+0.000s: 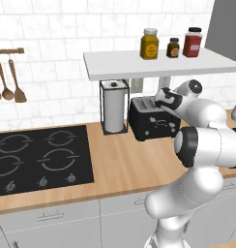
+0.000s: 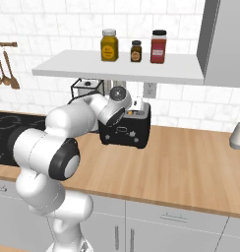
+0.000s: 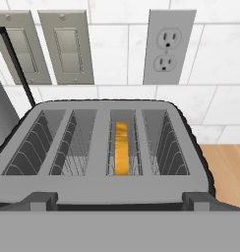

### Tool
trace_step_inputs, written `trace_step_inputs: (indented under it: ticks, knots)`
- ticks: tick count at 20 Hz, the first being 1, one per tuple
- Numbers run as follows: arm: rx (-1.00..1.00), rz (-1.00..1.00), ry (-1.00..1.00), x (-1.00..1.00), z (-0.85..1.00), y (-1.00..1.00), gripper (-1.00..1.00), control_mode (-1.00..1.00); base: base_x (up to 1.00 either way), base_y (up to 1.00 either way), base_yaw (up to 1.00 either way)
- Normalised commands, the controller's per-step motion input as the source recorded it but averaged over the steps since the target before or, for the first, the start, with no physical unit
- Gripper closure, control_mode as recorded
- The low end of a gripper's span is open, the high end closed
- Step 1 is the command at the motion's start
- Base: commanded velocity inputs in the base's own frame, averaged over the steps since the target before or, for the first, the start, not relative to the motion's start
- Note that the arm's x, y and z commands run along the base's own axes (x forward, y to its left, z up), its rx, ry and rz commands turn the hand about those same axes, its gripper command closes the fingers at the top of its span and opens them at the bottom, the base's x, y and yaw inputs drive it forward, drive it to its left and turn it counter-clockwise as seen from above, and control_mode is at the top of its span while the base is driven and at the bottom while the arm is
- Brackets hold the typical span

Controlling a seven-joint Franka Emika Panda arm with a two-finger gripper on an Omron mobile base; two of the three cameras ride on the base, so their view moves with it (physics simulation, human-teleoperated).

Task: Start the toaster. Once the lever pops up, take the bread to the plate on the dining counter.

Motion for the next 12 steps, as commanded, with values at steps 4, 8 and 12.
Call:
trace_step_inputs:
  ticks: [4,8,12]
  knots:
    - [0.00,0.00,0.00,0.00,0.00,0.00,-1.00,-1.00,0.00,0.00,0.00]
    - [0.00,0.00,0.00,0.00,0.00,0.00,-1.00,-1.00,0.00,0.00,0.00]
    - [0.00,0.00,0.00,0.00,0.00,0.00,-1.00,-1.00,0.00,0.00,0.00]
